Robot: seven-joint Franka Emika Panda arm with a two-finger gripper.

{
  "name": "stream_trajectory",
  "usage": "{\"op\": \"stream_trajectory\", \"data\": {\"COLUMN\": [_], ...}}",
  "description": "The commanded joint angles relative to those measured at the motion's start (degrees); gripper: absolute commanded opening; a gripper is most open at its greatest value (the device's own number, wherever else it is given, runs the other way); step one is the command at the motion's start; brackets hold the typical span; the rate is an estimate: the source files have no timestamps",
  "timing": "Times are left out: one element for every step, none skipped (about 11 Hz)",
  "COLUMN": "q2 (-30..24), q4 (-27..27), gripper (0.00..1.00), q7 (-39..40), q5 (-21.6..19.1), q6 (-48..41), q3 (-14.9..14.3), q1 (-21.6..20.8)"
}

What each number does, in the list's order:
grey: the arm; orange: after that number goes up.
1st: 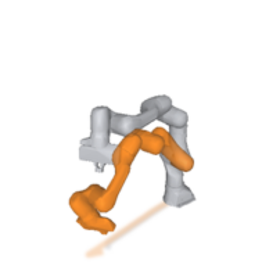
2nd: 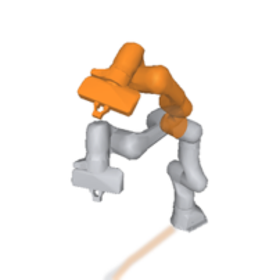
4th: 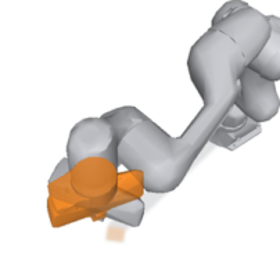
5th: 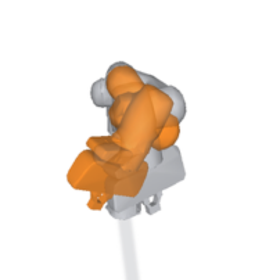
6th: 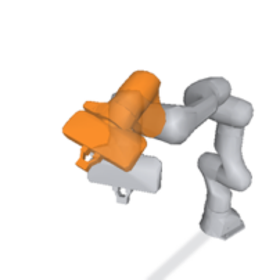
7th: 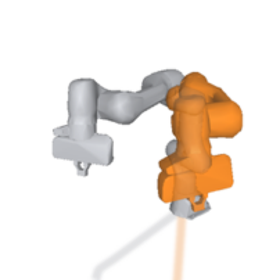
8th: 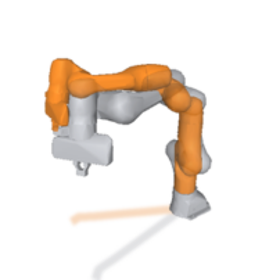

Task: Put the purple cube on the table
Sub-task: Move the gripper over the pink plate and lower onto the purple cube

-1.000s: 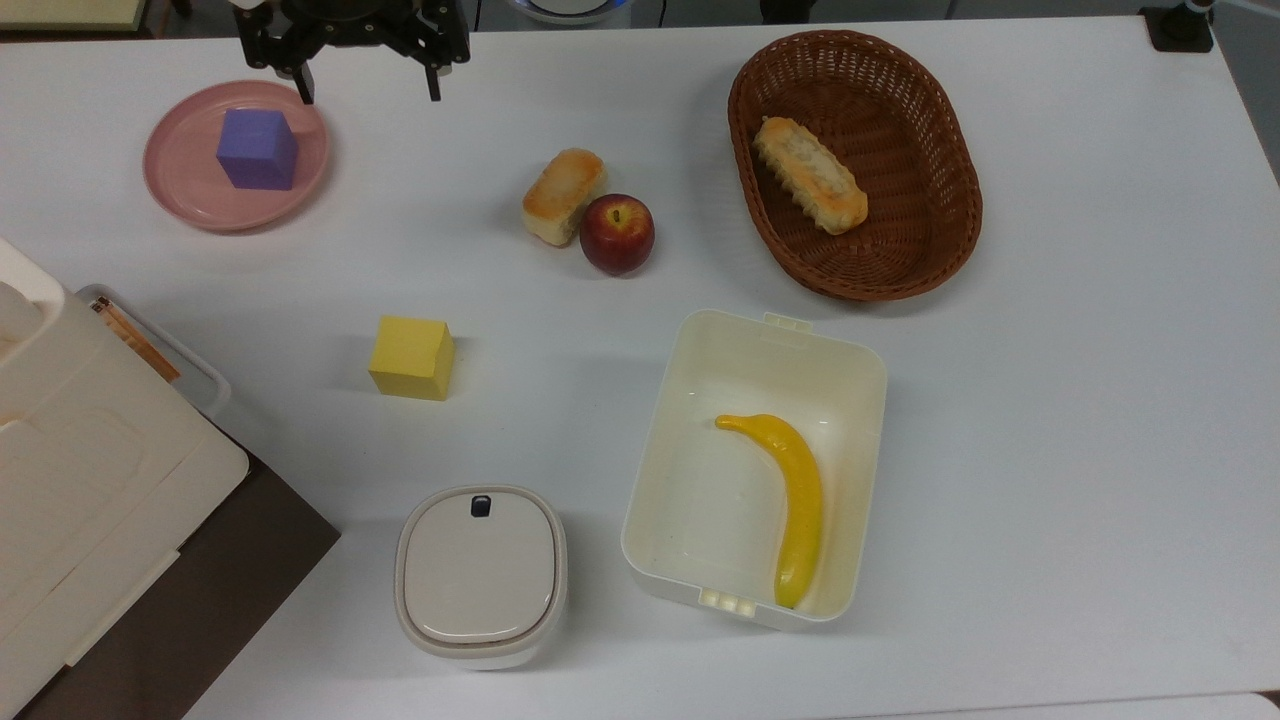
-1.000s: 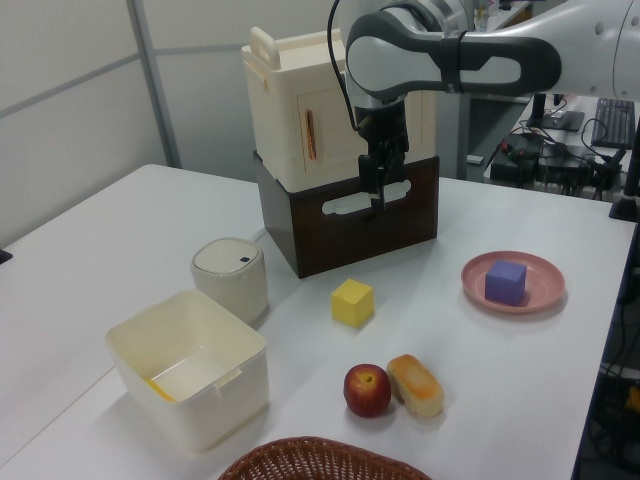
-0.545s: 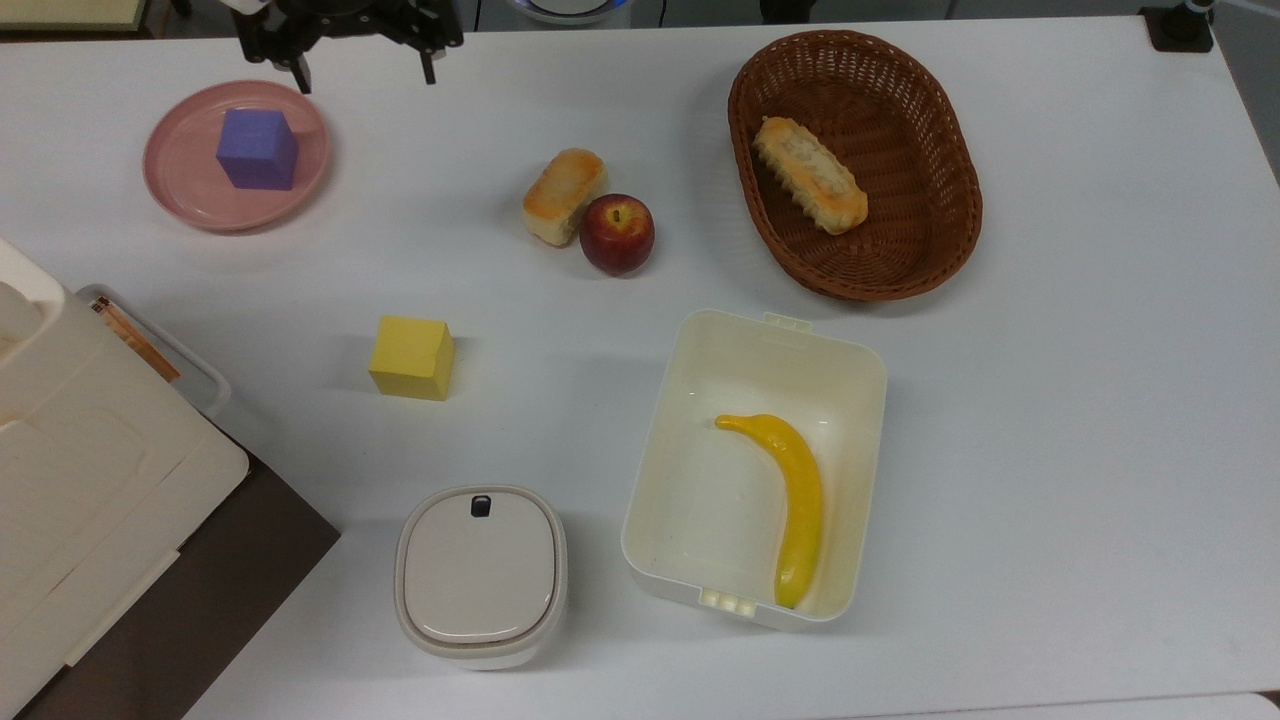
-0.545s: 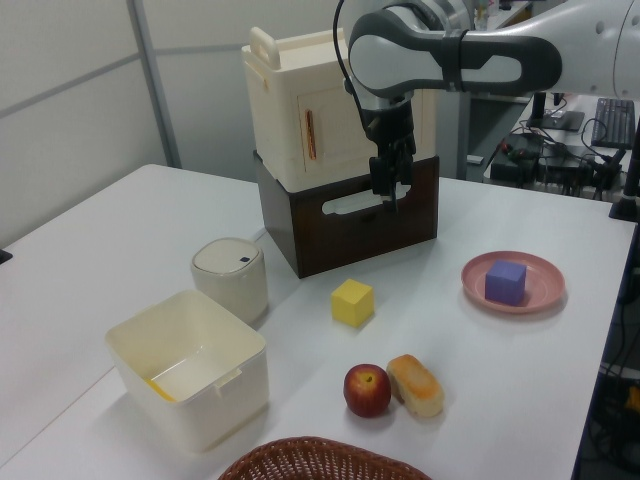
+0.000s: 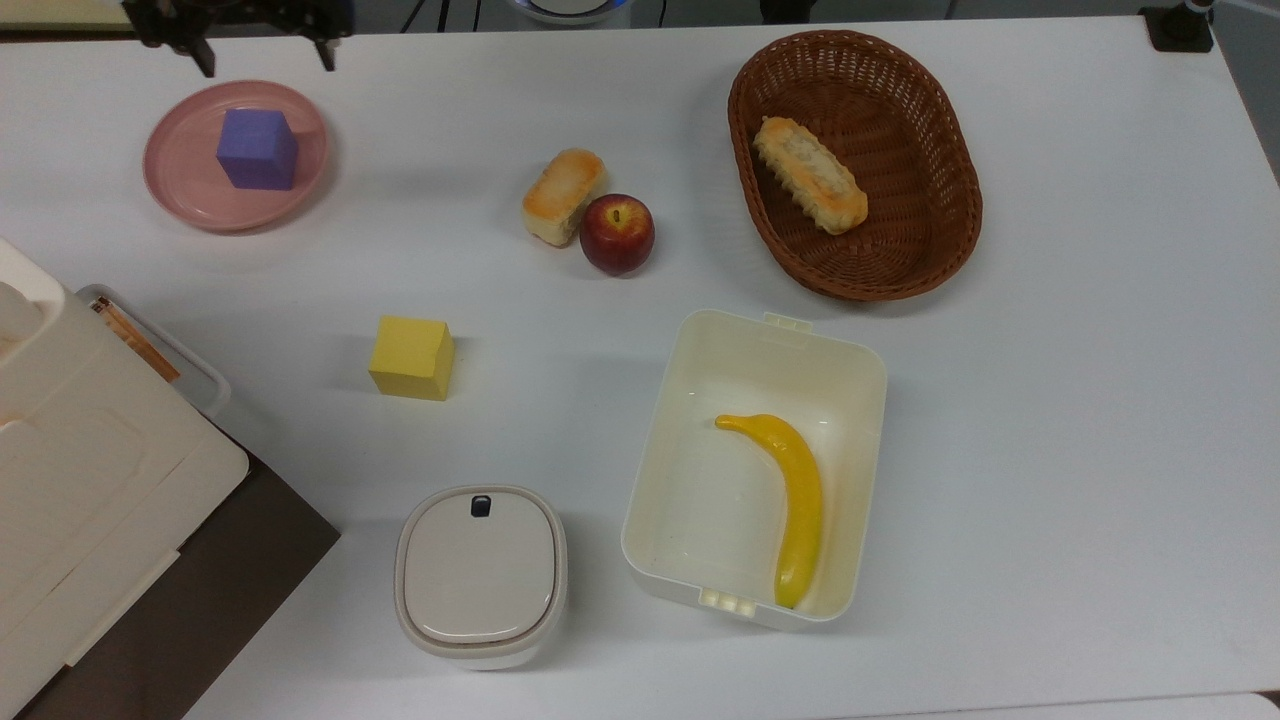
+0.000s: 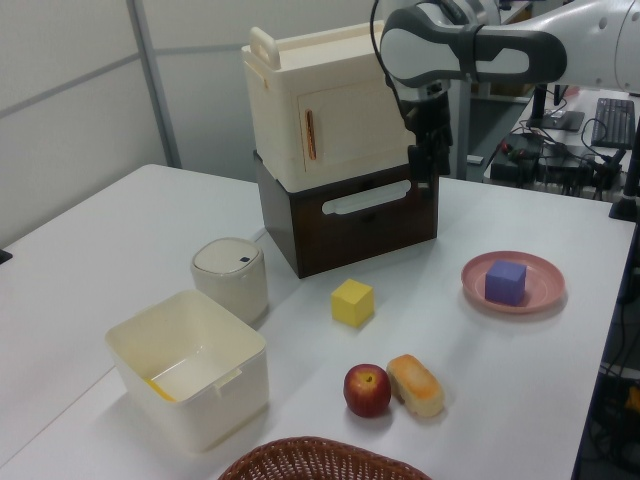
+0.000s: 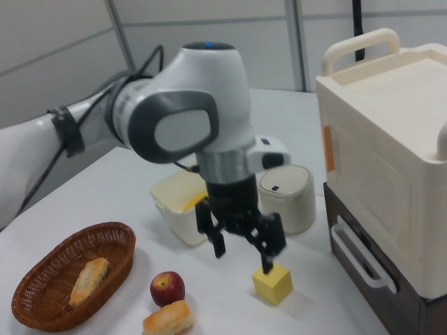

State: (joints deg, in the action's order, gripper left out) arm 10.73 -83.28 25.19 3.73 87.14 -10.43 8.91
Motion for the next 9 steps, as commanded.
{"op": "stream_trajectory", "data": {"q2": [2.27, 3.67, 4.99, 6.22, 6.84, 7.37, 9.03, 10.18, 11.32], "q4": [-1.27, -1.44, -1.62, -1.71, -2.92, -4.24, -4.43, -4.52, -4.52], "gripper": [1.0, 1.0, 1.0, 1.0, 1.0, 1.0, 1.0, 1.0, 1.0], "q7": [6.0, 6.54, 5.93, 5.84, 6.36, 6.45, 6.28, 6.02, 5.93], "q5": [1.01, 1.11, 1.11, 1.02, 1.02, 1.28, 1.37, 1.37, 1.37], "q6": [-1.1, -1.19, -1.19, -1.27, -1.28, -1.1, -1.27, -1.28, -1.28], "q3": [-0.2, -0.2, -0.2, -0.2, -0.2, -0.2, -0.2, -0.2, -0.2], "q1": [4.18, 5.15, 6.03, 7.77, 8.84, 9.02, 9.11, 9.46, 9.64]}}
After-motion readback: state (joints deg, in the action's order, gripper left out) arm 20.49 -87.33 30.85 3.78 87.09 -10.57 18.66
